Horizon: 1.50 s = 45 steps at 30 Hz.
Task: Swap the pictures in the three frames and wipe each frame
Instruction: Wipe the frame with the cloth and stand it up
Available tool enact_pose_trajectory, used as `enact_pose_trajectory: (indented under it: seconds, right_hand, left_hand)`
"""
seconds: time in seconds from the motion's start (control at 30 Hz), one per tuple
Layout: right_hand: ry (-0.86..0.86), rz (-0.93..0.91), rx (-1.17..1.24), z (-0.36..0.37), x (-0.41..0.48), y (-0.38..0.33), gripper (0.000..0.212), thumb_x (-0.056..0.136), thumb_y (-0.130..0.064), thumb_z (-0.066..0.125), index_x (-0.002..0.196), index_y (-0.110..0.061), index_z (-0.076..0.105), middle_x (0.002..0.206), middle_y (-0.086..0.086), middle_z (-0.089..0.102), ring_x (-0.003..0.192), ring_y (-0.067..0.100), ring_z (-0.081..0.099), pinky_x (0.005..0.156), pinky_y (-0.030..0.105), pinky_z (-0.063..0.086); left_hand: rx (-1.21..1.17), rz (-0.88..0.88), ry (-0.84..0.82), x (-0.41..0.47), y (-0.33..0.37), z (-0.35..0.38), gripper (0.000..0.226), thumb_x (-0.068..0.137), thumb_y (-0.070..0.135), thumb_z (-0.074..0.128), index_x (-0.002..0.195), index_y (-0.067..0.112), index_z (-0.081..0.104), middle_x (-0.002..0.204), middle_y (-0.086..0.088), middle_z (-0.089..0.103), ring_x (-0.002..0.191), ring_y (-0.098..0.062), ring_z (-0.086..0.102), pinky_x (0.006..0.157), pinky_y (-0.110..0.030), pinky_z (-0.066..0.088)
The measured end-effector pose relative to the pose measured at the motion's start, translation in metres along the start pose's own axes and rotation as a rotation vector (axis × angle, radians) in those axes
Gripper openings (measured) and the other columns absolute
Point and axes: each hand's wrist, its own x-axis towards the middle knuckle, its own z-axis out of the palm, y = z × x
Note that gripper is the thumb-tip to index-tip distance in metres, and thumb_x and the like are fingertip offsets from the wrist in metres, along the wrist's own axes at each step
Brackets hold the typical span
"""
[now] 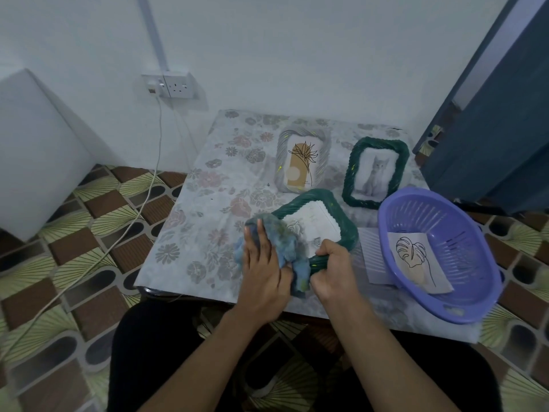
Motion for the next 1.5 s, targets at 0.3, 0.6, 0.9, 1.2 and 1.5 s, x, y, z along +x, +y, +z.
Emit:
enact_pose_trajectory:
  seconds: [0.3, 0.6, 0.9, 1.2, 1.5]
  right_hand:
    - [-0.044, -0.023, -0.093, 0.003, -0.009, 0.000, 0.041, 0.077, 0.015, 0.032, 0.060, -0.021, 0.024, 0.061, -0.001, 0.023, 0.054, 0.012, 0.026, 0.053, 0.030, 0.027]
    - [-0.020, -0.064, 0.026, 0.008, -0.006, -0.003, 0.037, 0.074, 0.015, 0.031, 0.052, -0.013, 0.040, 0.059, -0.002, 0.042, 0.053, 0.012, 0.043, 0.055, 0.027, 0.043]
    - [-0.026, -0.073, -0.006, 0.007, -0.010, 0.008, 0.034, 0.068, 0.012, 0.040, 0.063, -0.020, 0.031, 0.065, 0.000, 0.031, 0.056, 0.012, 0.036, 0.054, 0.027, 0.035]
    - [-0.033, -0.096, 0.093, -0.002, -0.017, 0.000, 0.038, 0.073, 0.017, 0.031, 0.076, -0.008, 0.059, 0.077, 0.001, 0.056, 0.069, 0.016, 0.053, 0.074, 0.034, 0.050]
    - [-0.086, -0.127, 0.165, -0.009, -0.011, -0.022, 0.041, 0.070, 0.011, 0.029, 0.086, -0.013, 0.058, 0.085, -0.001, 0.057, 0.079, 0.020, 0.056, 0.090, 0.040, 0.051]
  left_hand:
    - [0.044, -0.139, 0.112, 0.030, -0.038, -0.028, 0.065, 0.096, 0.058, 0.008, 0.150, 0.033, -0.018, 0.151, 0.002, -0.041, 0.135, -0.013, -0.045, 0.117, -0.038, -0.020]
    - [0.035, 0.023, 0.046, 0.015, -0.010, -0.007, 0.060, 0.100, 0.050, 0.010, 0.147, 0.036, -0.026, 0.145, -0.006, -0.048, 0.137, -0.020, -0.045, 0.111, -0.035, -0.027]
    - [-0.015, -0.079, 0.110, 0.036, -0.031, -0.022, 0.087, 0.086, 0.074, 0.000, 0.157, 0.025, -0.006, 0.148, 0.005, -0.043, 0.132, -0.004, -0.046, 0.112, -0.027, -0.022]
    - [-0.445, -0.364, 0.321, 0.062, -0.050, -0.047, 0.047, 0.103, 0.054, 0.027, 0.142, 0.030, 0.037, 0.133, -0.011, 0.055, 0.130, -0.034, 0.046, 0.099, -0.037, 0.045]
    - [-0.789, -0.525, 0.418, 0.045, -0.066, -0.054, 0.008, 0.097, 0.021, 0.060, 0.104, 0.019, 0.058, 0.102, -0.006, 0.068, 0.095, -0.022, 0.068, 0.089, -0.045, 0.057]
